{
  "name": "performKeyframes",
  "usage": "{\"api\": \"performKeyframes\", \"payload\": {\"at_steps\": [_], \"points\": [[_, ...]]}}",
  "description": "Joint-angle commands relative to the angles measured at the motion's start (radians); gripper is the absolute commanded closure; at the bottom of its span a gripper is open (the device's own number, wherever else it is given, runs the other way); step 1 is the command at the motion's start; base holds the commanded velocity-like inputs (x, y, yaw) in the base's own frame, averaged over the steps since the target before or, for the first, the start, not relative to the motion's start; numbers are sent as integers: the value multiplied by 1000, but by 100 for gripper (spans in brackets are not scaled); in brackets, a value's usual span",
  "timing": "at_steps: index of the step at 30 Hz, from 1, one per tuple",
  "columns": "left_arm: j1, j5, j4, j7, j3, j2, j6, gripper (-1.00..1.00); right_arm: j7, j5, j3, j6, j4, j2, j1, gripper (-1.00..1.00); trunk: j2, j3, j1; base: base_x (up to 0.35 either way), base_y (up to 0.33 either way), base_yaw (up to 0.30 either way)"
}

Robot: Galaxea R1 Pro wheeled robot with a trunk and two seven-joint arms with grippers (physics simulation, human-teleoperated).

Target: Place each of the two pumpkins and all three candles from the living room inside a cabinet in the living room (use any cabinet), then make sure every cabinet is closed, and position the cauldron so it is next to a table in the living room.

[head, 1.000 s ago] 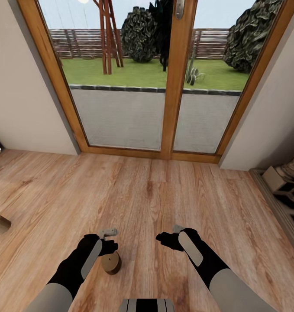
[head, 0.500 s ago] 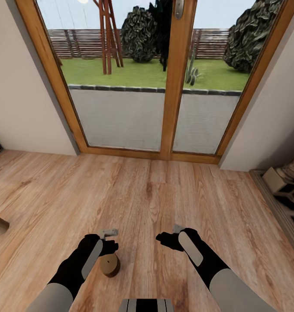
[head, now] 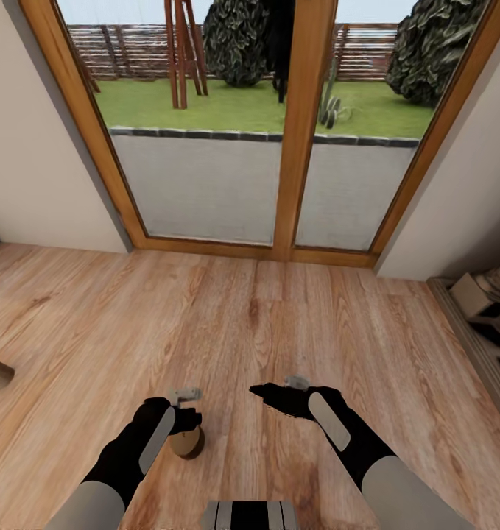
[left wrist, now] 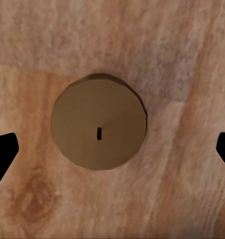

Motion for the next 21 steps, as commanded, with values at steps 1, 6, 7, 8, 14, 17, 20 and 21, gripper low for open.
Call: {"api": "performKeyframes", "payload": {"at_steps": [1,6,7,8,14,17,20,21], "points": [[0,11,-1,9,-2,0,3,-100,29,2,0,-7,0,-6,0,-100,-1,-5,0,0,0,0],[0,11,-8,9,-1,0,-16,-100,214,-7,-1,-62,0,-45,-1,-100,-2,-24,2,0,0,0],[0,11,-8,8,-1,0,-24,-100,271,-8,-1,-66,0,-48,-1,-100,-2,-28,3,0,0,0],[0,11,-9,8,0,0,-28,-100,320,-8,-2,-68,0,-50,-1,-100,-2,-32,3,0,0,0],[0,11,-10,8,-2,0,-32,-100,383,-9,-69,-68,0,-53,0,-100,-4,-55,6,0,0,0],[0,11,-10,8,-4,0,-33,-100,386,-8,-81,-67,0,-53,-1,-100,-4,-67,7,0,0,0],[0,11,-10,8,-5,0,-34,-100,387,-7,-83,-67,0,-53,-1,-100,-5,-78,9,0,0,0],[0,11,-11,8,-4,0,-34,-100,387,-7,-83,-67,0,-52,-1,-100,-5,-82,9,0,0,0]]}}
